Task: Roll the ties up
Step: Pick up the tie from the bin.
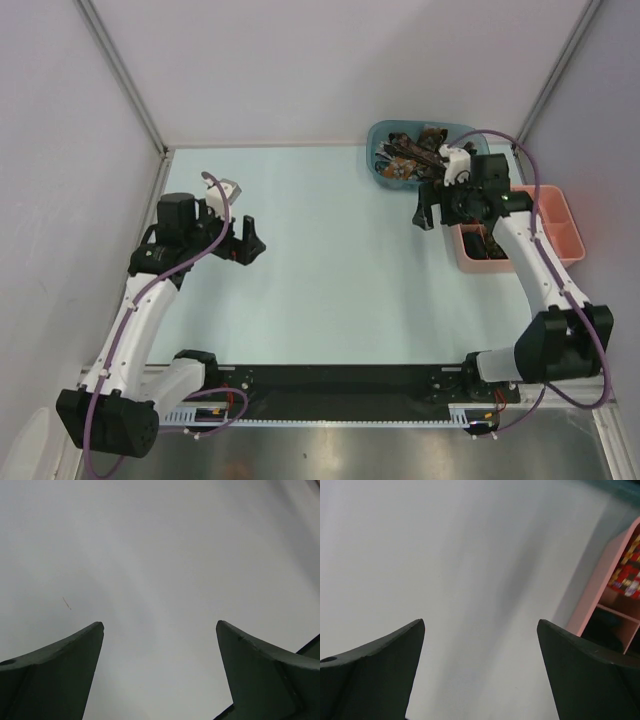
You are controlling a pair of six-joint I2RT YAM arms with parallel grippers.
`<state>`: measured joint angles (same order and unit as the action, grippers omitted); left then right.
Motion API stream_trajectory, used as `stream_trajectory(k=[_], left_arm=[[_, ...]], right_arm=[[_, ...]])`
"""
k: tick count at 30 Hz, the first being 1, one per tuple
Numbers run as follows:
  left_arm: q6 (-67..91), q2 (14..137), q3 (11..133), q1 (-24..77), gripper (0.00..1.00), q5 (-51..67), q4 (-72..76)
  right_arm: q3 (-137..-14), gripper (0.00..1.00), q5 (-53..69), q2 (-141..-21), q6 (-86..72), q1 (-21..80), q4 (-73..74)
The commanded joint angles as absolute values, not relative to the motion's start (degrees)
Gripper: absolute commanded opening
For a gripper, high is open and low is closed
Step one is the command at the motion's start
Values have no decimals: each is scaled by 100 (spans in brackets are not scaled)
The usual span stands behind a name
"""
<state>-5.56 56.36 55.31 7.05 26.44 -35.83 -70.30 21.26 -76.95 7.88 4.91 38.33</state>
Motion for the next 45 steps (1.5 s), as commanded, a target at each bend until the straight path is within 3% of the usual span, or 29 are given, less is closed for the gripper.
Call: stream_trajectory(k=[1,15,23,45], left_arm=[[-694,5713,5880,677,99,2259,-3595],[-835,6284,6310,677,99,2565,-3393],[-712,6460,6320,677,100,2760,-3340],[-695,6750,6214,677,100,2918,-3252]], right_arm=[[-7830,100,1162,-8252,1362,685,3158],[-11397,100,-623,-12353,3206,1037,2786],[-13506,82,-827,-13939,3471,906,3128],[-13447,68,-853,-14537,3419,536,2663]])
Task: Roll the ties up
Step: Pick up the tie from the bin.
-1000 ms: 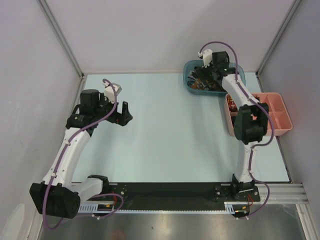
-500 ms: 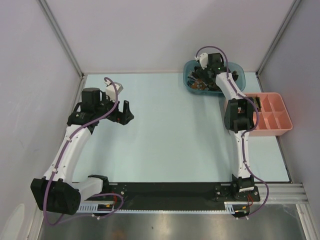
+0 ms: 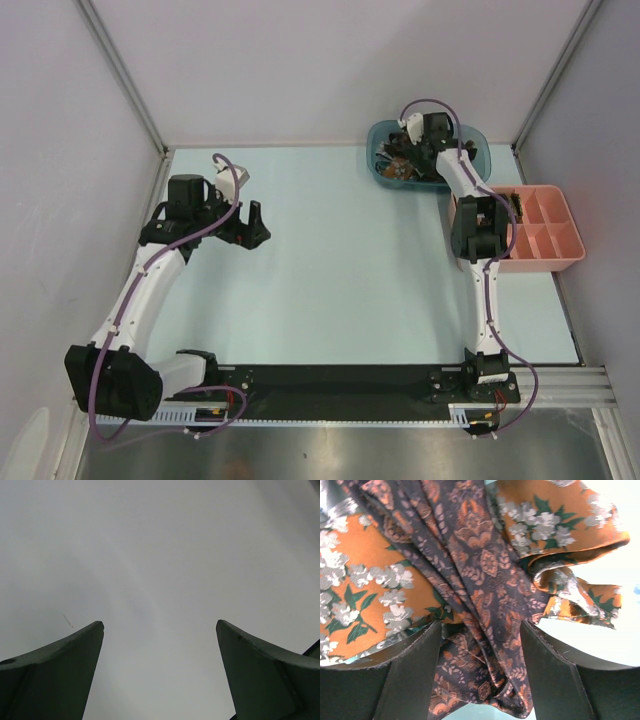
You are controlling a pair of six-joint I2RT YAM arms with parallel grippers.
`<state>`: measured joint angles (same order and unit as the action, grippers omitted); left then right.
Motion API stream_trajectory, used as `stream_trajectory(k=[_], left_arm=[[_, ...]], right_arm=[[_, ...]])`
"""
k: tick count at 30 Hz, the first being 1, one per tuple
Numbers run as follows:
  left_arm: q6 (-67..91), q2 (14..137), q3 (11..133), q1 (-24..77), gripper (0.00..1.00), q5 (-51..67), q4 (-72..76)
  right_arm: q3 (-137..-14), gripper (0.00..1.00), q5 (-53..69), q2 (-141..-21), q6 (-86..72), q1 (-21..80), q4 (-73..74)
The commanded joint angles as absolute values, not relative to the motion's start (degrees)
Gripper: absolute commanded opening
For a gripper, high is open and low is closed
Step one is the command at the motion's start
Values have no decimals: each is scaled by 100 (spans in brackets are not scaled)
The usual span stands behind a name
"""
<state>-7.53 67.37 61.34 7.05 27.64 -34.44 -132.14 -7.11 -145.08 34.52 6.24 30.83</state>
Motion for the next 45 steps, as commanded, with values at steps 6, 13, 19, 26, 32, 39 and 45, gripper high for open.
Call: stream_trajectory(k=[6,13,19,26,32,39,45], left_arm=[[-694,6750,6170,677,100,2936,-3208],[-721,6741,6100,677,99,2936,-3182],[-747,6733,6056,668,99,2909,-3146],[-738,6733,5985,677,99,2927,-3111],[-729,6776,5985,677,99,2944,-3094],[-712,6812,5950,677,100,2962,-3067],[-703,6838,5915,668,99,2979,-3024]], right_arm=[[-13430,66,-633,-14335,3305,510,2628],[-13351,67,-62,-14089,3208,501,2917],[-13342,67,298,-14045,3182,510,3050],[-13359,67,589,-14027,2945,378,2962],[-13377,67,545,-14080,2936,351,2839],[-13359,66,677,-14045,2804,281,2769],[-13403,63,580,-14133,2812,246,2681]])
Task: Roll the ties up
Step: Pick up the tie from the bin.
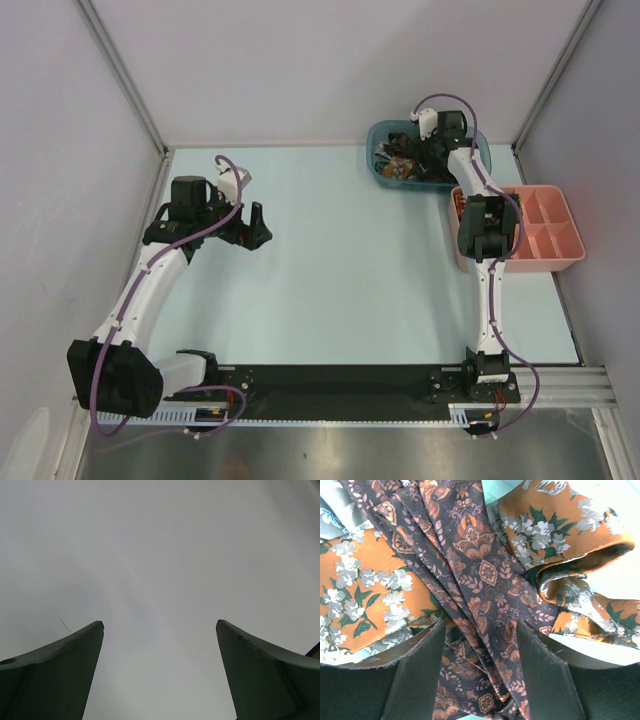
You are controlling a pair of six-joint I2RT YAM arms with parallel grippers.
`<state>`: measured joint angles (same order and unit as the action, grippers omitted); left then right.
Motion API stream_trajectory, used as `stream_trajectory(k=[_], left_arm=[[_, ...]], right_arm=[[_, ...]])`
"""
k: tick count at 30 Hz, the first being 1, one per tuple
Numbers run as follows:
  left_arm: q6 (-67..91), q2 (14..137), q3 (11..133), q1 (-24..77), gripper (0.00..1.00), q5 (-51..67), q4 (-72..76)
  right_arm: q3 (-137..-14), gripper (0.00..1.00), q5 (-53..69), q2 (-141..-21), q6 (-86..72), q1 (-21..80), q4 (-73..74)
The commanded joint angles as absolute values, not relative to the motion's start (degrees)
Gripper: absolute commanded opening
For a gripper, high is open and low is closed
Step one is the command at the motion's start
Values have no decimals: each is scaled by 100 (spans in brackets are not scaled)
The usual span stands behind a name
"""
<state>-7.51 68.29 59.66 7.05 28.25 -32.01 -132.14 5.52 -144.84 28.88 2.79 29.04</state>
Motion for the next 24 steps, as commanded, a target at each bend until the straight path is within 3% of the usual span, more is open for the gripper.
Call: stream_trajectory(k=[1,12,24], left_arm=[[-677,6838,5906,677,99,2979,-3015],[-659,6838,5828,677,99,2997,-2971],[-668,6811,5818,677,100,2962,-2962]], right_arm=[[-13403,62,563,-14150,2804,237,2672],[-13351,46,9,-14335,2856,272,2242],[-13201,47,-316,-14440,3173,439,2171]])
